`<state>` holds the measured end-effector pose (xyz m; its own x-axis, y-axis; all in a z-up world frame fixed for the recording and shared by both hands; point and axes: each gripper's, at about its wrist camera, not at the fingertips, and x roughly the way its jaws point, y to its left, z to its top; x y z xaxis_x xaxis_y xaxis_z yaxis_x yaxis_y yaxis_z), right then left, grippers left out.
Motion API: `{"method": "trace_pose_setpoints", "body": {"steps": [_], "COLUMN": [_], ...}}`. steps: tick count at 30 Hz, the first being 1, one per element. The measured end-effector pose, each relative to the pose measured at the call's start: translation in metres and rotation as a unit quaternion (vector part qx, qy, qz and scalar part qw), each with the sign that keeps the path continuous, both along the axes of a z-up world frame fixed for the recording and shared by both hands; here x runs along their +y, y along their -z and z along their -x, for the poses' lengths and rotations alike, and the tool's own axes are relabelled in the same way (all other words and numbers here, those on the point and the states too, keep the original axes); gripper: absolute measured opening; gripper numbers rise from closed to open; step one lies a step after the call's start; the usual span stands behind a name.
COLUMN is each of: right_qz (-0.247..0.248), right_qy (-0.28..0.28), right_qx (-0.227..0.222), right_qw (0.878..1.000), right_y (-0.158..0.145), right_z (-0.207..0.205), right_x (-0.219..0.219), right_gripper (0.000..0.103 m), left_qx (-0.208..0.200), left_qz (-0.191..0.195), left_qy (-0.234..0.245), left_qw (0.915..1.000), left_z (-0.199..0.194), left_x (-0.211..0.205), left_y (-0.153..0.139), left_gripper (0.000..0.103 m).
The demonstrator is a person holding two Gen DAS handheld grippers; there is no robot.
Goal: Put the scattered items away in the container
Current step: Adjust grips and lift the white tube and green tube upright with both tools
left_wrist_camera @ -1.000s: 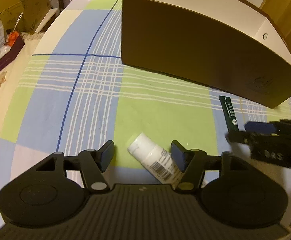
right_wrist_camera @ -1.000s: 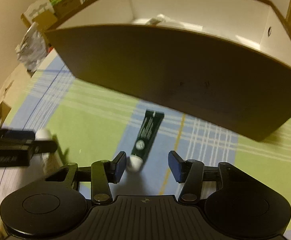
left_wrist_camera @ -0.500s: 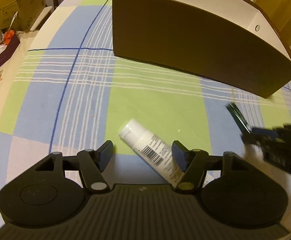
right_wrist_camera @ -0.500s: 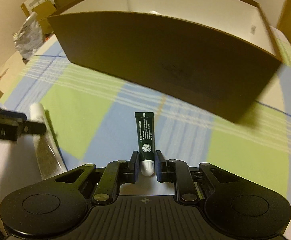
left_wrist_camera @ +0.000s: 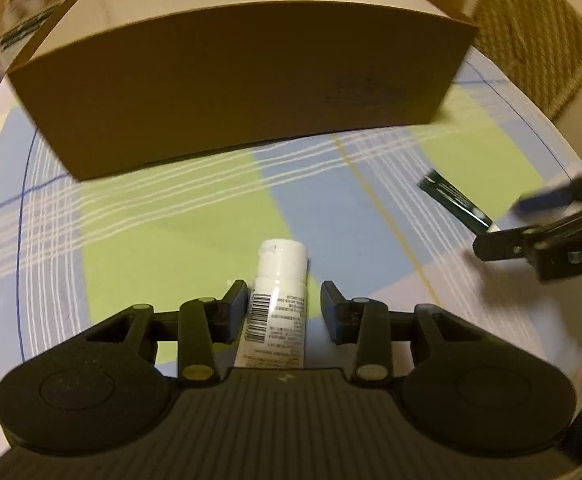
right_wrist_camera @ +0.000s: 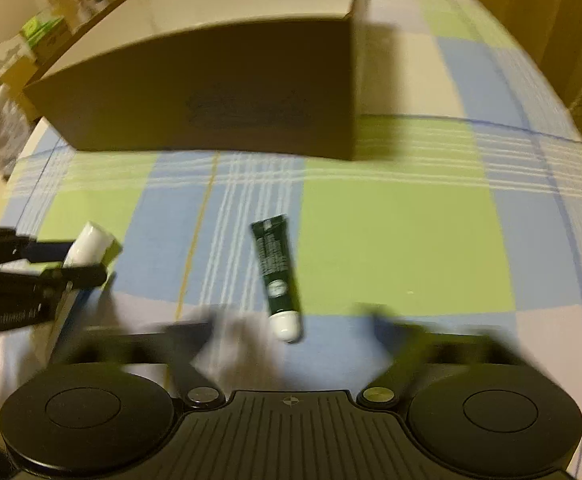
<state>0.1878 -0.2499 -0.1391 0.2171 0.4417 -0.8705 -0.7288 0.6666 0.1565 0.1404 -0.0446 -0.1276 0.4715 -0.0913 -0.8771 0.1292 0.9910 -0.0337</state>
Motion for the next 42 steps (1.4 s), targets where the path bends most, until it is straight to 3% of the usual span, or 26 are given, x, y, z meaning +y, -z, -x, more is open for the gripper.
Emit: {"method": "trace_pose_setpoints", "body": {"steps": [2,9,10,12,16,17,18,19,23,26,28,31,33,38,40,42], "right_qz": [0.006,-0.002,-0.001,0.009,0.015,0.020,0.026,0.029,0.030,0.033,0.031,0.024,0.019,0.012,0.002,0.000], "right_qy": [-0.003,-0.012,-0.018,-0.032,-0.044,-0.050,-0.056,-0.059,-0.064,-0.070,-0.070,-0.070,-0.069,-0.062,-0.067,-0.072], "right_qx": [0.010,0.003,-0.005,-0.007,-0.018,-0.022,-0.023,-0.025,-0.032,-0.038,-0.043,-0.049,-0.052,-0.053,-0.046,-0.048], "right_qw": [1.000,1.000,1.000,0.999,0.999,0.998,0.998,0.997,0.997,0.996,0.996,0.996,0.996,0.997,0.997,0.996], "right_y": [-0.001,0.000,0.000,0.003,0.005,0.006,0.007,0.009,0.012,0.012,0.013,0.014,0.015,0.015,0.016,0.017], "right_z": [-0.001,0.000,0.000,-0.004,-0.008,-0.008,-0.008,-0.009,-0.008,-0.006,-0.004,-0.002,-0.001,-0.001,-0.001,0.002], "right_x": [-0.004,0.002,0.005,0.013,0.026,0.028,0.031,0.033,0.035,0.035,0.033,0.030,0.028,0.027,0.027,0.027], "right_gripper": [0.100,0.098,0.083,0.069,0.068,0.064,0.050,0.048,0.048,0.048,0.048,0.048,0.048,0.049,0.061,0.064], "left_qx": [0.004,0.025,0.026,0.025,0.026,0.027,0.030,0.029,0.029,0.030,0.028,0.026,0.026,0.018,0.018,0.022], "left_qz": [-0.010,-0.009,-0.010,-0.011,-0.014,-0.015,-0.016,-0.014,-0.005,-0.010,-0.026,-0.024,-0.026,-0.024,-0.024,-0.024], "left_qy": [-0.002,-0.032,-0.032,-0.032,-0.027,-0.025,-0.026,-0.030,-0.036,-0.028,-0.020,-0.029,-0.028,-0.021,-0.023,-0.026], "left_qw": [0.9999,0.9992,0.9991,0.9991,0.9992,0.9992,0.9991,0.9990,0.9989,0.9991,0.9991,0.9989,0.9989,0.9993,0.9993,0.9992], "left_z": [0.002,0.005,0.005,0.003,0.000,-0.001,-0.002,-0.002,-0.002,-0.002,0.000,0.002,0.000,-0.002,-0.002,-0.003], "left_x": [0.002,0.023,0.023,0.021,0.017,0.016,0.016,0.016,0.017,0.014,0.011,0.016,0.018,0.020,0.020,0.020], "left_y": [0.000,-0.001,-0.001,0.000,0.001,0.002,0.004,0.005,0.004,0.006,0.010,0.017,0.020,0.021,0.021,0.021], "left_gripper": [0.049,0.050,0.050,0.048,0.047,0.047,0.047,0.047,0.053,0.069,0.087,0.098,0.103,0.103,0.103,0.103]}}
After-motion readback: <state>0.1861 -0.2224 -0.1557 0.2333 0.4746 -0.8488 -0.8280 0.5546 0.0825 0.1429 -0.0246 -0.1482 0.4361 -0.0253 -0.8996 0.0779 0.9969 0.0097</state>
